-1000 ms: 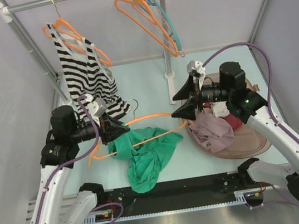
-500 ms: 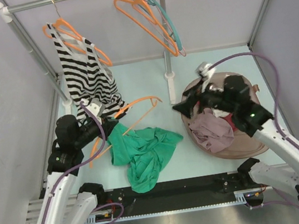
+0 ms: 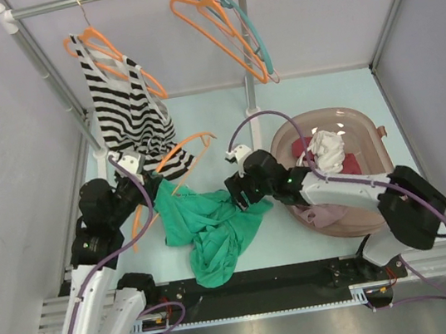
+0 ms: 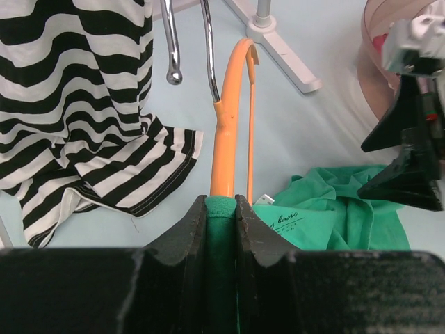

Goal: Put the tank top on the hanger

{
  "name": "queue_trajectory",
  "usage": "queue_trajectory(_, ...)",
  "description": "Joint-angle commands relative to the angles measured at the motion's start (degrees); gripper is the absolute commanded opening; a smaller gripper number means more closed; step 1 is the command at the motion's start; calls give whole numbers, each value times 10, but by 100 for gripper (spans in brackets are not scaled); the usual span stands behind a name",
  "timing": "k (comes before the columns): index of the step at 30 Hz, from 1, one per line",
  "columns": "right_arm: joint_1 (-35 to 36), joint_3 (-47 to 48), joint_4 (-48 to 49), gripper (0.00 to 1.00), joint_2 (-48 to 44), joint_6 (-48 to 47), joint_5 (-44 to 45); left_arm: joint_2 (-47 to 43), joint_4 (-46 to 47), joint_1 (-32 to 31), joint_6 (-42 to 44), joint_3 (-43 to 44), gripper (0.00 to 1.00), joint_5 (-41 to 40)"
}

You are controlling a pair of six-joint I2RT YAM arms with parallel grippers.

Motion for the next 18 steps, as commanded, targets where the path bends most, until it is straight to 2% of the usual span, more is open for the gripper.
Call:
queue_trajectory(1,8,35,47,77,45,-12,37,0,43,5,-15,2,0,5)
queue_trajectory(7,11,38,75,73,92,-11,-5,-1,45,5,-17,1,0,11)
queue_trajectory(10,13,45,61,62,105,-13,-25,-4,44,5,-17,1,0,4)
queue_trajectory(13,13,63,19,44,123,-18,-39,-4,42,5,-17,1,0,-1)
queue_trajectory(14,14,66,10,32,123,-20,-45,-4,42,5,-17,1,0,0)
queue_trajectory(16,15,71,-1,16,113,-24,-44,-6,42,5,-17,1,0,-9)
queue_trajectory(17,15,74,-2,2,108,-25,-39,-6,41,6,-17,2,0,-11)
queue_trajectory(18,13,77,-14,0,100,-31,-32,-6,42,6,-18,2,0,-16)
